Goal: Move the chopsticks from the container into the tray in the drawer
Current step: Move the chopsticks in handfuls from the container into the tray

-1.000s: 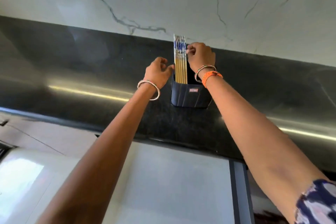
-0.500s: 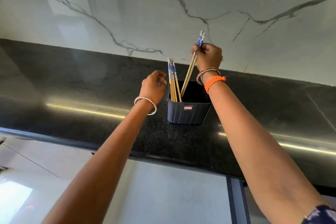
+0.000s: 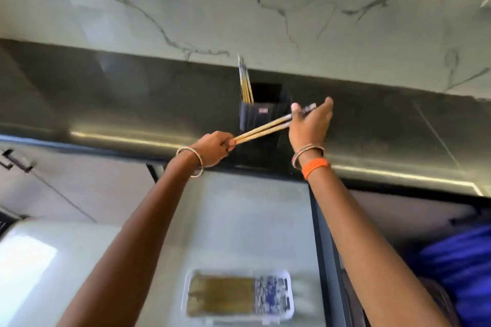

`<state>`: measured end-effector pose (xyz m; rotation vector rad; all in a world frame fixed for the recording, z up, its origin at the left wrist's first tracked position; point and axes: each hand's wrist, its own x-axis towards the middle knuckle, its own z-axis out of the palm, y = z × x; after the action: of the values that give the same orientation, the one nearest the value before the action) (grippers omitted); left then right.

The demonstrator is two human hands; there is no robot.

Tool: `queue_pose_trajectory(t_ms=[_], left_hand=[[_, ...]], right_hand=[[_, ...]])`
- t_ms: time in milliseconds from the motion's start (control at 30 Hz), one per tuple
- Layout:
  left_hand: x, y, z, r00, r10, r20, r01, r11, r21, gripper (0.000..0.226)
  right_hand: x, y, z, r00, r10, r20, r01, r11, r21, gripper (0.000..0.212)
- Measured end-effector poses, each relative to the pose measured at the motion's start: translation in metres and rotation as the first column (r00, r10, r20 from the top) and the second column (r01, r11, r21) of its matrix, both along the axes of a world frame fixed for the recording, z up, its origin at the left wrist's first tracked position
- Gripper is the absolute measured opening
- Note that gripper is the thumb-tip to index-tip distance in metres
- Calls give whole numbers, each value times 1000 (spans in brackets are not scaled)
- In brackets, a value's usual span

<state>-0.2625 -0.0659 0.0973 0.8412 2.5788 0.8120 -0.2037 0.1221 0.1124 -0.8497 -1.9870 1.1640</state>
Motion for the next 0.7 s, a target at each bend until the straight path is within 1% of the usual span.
queue_pose_trajectory(t_ms=[33, 67, 100, 133, 167, 200, 233, 267, 300, 333, 367, 400, 433, 467, 500, 600, 633, 667, 700], left_hand=[[12, -10, -14, 998, -23, 55, 27, 997, -67, 34], [24, -20, -27, 991, -47, 124, 61, 991, -117, 34], [35, -29, -39, 975, -59, 212, 91, 985, -147, 35], [47, -38, -51, 952, -57, 300, 113, 978, -174, 37], [56, -45, -60, 926, -61, 374, 149, 966, -210, 38], [68, -55, -72, 893, -59, 446, 192, 947, -259, 38], [79, -63, -85, 858, -51, 511, 232, 926, -296, 37], [90, -72, -98, 829, -29, 558, 250, 913, -323, 35], [102, -80, -112, 821, 4, 570, 227, 915, -334, 30], [112, -86, -126, 848, 58, 527, 141, 933, -330, 23], [122, -93, -142, 894, 122, 431, 21, 950, -311, 16], [130, -100, -157, 918, 210, 336, -114, 952, -285, 19], [138, -107, -171, 906, 307, 290, -229, 934, -273, 25], [145, -115, -184, 866, 395, 306, -310, 906, -289, 30], [151, -122, -196, 816, 454, 357, -347, 880, -325, 33], [168, -140, -225, 659, 513, 551, -338, 855, -392, 37], [173, -144, -231, 630, 522, 575, -343, 851, -398, 36], [177, -147, -237, 621, 532, 575, -359, 846, -396, 33], [180, -150, -242, 614, 541, 575, -382, 841, -382, 27]], right_hand=[[20, -11, -24, 989, -36, 141, -13, 944, 331, 61], [39, -23, -42, 971, 13, 239, -153, 799, 581, 62], [59, -36, -59, 920, 146, 365, -372, 621, 690, 56], [78, -49, -79, 818, 306, 487, -575, 454, 680, 47], [94, -58, -97, 686, 438, 581, -725, 346, 596, 37], [112, -68, -114, 565, 529, 633, -822, 294, 487, 29], [127, -76, -130, 493, 570, 657, -869, 285, 405, 22], [140, -84, -146, 455, 576, 679, -890, 300, 342, 18], [153, -91, -162, 424, 570, 704, -903, 321, 285, 16], [164, -96, -176, 386, 568, 727, -915, 337, 222, 16], [174, -101, -190, 332, 572, 750, -927, 345, 147, 16], [182, -104, -202, 271, 577, 770, -936, 345, 70, 16], [189, -105, -213, 210, 580, 787, -937, 348, -7, 16], [194, -106, -222, 164, 580, 798, -933, 355, -66, 17], [196, -105, -229, 136, 580, 803, -924, 367, -109, 18], [199, -104, -246, 70, 568, 820, -896, 397, -198, 19], [198, -104, -251, 53, 574, 817, -886, 405, -227, 18], [197, -105, -255, 42, 575, 817, -884, 402, -238, 19], [195, -105, -260, 32, 560, 828, -897, 381, -223, 23]])
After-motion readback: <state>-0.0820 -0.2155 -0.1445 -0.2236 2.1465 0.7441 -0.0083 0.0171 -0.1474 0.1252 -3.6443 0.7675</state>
